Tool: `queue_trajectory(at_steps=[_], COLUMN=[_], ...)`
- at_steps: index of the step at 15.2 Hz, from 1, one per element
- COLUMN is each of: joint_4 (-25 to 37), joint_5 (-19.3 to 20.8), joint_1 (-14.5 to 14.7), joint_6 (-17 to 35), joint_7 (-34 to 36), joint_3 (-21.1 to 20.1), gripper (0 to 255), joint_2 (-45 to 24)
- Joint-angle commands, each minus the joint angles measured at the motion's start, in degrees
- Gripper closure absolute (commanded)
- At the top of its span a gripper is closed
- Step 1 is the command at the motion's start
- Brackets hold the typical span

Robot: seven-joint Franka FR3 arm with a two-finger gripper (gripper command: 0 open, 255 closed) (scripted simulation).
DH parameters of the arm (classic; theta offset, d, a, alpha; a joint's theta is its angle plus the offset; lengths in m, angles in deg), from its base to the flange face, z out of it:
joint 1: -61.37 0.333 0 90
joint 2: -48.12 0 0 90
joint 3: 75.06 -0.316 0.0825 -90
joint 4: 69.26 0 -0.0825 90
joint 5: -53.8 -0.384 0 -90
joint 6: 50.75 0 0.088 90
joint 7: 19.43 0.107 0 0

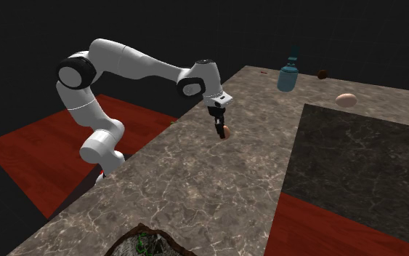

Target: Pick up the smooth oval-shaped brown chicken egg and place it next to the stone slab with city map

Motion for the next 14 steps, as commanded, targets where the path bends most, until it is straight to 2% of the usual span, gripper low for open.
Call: queue_trajectory(at_steps=[1,14], joint_4=[0.0,8.7], joint_5=[0.0,-0.4], joint_1=[0.0,0.0], joint_6=[0.0,-10.0], joint_7=[0.0,-0.7], joint_3=[0.0,0.3], gripper=[255,255], joint_2=[0.0,1.4])
